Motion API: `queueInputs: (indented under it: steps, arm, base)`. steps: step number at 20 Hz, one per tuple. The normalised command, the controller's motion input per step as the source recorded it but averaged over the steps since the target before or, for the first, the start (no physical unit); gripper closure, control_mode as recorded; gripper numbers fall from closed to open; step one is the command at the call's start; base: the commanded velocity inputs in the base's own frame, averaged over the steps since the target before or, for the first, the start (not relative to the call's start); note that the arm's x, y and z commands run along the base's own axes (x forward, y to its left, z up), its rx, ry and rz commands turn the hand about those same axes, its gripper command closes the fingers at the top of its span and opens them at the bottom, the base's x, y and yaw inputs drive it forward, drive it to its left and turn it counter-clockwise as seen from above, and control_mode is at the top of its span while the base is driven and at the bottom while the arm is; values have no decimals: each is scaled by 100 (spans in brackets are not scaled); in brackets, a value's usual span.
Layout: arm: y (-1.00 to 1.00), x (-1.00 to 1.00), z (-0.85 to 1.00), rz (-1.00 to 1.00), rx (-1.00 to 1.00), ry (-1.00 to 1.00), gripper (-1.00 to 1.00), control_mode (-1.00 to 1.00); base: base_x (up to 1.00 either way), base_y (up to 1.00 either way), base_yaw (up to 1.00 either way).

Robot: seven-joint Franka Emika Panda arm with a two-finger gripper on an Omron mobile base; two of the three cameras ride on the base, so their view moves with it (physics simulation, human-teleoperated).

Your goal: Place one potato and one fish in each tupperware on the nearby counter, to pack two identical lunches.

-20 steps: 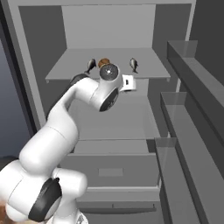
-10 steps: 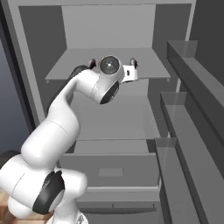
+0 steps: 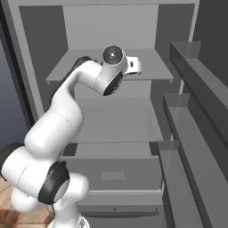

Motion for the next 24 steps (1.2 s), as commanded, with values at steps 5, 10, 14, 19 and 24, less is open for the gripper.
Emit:
queueInputs:
  steps: [5, 10, 14, 19, 24]
  arm:
    - [-22, 32, 0, 0, 0, 2, -100, -100]
    - [-28, 24, 0, 0, 0, 1, -100, -100]
    - [-25, 33, 0, 0, 0, 0, -100, -100]
    - [-15, 37, 0, 0, 0, 0, -100, -100]
    - [-23, 39, -2, 5, 0, 0, -100, -100]
  base:
    - [0, 0, 0]
    - [0, 0, 0]
    - [0, 0, 0]
    - [0, 0, 0]
    - [0, 0, 0]
